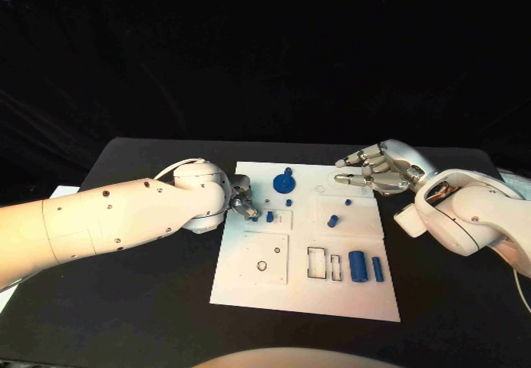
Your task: Assemble the parts on the task board
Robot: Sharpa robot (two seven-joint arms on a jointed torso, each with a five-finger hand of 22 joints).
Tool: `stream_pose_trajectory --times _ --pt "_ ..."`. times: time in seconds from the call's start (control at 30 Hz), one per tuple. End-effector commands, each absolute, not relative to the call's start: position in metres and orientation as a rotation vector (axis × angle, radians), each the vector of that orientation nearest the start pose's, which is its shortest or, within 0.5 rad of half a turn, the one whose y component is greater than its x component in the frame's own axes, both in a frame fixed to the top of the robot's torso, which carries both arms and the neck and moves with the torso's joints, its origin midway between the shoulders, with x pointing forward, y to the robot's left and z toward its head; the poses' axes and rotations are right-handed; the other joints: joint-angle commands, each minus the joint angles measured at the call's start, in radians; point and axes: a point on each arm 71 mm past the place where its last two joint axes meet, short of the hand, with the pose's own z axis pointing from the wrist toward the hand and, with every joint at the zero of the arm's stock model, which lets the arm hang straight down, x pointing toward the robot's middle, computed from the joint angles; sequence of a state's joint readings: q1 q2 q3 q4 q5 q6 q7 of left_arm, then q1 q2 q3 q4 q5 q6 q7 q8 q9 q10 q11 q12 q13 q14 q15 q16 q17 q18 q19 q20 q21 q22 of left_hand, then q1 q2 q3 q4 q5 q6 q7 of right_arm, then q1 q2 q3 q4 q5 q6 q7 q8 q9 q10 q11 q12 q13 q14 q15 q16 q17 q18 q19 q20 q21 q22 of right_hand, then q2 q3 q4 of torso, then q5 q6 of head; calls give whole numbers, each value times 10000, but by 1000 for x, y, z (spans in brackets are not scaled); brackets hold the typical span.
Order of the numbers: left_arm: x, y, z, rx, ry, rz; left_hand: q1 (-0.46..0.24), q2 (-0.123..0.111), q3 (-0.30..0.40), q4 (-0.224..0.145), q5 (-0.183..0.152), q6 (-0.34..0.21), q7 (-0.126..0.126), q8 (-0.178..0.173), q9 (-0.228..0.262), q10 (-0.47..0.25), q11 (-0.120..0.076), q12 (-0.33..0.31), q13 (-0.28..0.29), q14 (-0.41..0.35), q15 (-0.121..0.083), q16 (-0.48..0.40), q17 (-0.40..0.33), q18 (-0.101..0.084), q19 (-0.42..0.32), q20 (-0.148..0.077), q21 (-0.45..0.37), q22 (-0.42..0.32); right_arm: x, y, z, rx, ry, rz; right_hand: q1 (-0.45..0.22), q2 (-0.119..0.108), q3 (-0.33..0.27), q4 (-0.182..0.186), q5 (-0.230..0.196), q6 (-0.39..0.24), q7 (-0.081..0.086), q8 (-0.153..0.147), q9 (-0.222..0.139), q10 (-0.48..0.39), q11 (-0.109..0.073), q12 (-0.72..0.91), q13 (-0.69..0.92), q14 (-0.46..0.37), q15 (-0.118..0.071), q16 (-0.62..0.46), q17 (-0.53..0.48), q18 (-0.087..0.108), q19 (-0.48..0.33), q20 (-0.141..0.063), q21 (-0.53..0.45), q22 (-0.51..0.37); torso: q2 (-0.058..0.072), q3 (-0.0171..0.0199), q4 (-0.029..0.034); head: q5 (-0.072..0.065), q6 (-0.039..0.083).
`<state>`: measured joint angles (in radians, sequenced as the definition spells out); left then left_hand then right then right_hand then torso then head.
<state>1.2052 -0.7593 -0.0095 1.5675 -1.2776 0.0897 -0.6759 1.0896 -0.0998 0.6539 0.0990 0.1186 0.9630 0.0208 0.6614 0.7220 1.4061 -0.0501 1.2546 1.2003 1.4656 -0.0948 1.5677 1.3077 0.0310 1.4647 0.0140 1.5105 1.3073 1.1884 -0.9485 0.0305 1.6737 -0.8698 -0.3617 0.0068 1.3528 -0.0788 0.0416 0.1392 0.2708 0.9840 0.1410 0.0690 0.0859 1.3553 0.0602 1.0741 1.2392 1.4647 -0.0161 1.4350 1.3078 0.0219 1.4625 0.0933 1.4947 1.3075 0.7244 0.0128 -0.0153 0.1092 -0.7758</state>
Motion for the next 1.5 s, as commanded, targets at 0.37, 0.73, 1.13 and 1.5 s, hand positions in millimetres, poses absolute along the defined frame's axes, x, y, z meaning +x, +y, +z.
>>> stream_pose_trajectory --times 0.37,0.73,1.13,1.5 --pt "470 178 -216 -618 22591 -1510 165 317 606 -544 34 4 -56 43 -40 71 -17 -8 7 1052 -60 31 2631 -130 708 -29 30 2097 464 -210 -153 3616 16765 10644 23 86 -48 1 70 69 27 36 12 -47 -48 -21 -5 536 -6 -54 197 159 -50 19 -38 1192 3 3 -6 22 2" --pt "472 178 -216 -917 22374 -1625 129 347 602 -517 -15 0 -50 59 -35 78 -11 -2 12 1052 -54 31 2631 -132 711 -25 34 2102 464 -209 -153 3612 16750 10652 23 86 -48 1 70 69 27 36 12 -47 -48 -21 -5 536 -6 -54 197 159 -50 19 -38 1192 5 5 -16 20 21" --pt "472 175 -214 -1590 21823 -2144 95 376 598 -490 -46 10 -51 81 -29 103 -10 32 49 1052 -51 31 2631 -147 743 -23 84 2149 464 -209 -153 3613 16751 10648 23 86 -48 1 70 69 27 36 12 -47 -48 -21 -5 536 -6 -54 197 159 -50 19 -38 1192 2 4 -4 20 14" --pt "471 176 -216 -1319 22083 -1984 91 379 598 -489 -53 8 -54 86 -28 96 -11 15 28 1052 -51 31 2631 -143 735 -22 71 2138 465 -210 -153 3610 16769 10646 23 86 -48 1 70 69 27 36 12 -47 -48 -21 -5 536 -6 -54 197 159 -50 19 -38 1192 4 4 -13 20 -7"
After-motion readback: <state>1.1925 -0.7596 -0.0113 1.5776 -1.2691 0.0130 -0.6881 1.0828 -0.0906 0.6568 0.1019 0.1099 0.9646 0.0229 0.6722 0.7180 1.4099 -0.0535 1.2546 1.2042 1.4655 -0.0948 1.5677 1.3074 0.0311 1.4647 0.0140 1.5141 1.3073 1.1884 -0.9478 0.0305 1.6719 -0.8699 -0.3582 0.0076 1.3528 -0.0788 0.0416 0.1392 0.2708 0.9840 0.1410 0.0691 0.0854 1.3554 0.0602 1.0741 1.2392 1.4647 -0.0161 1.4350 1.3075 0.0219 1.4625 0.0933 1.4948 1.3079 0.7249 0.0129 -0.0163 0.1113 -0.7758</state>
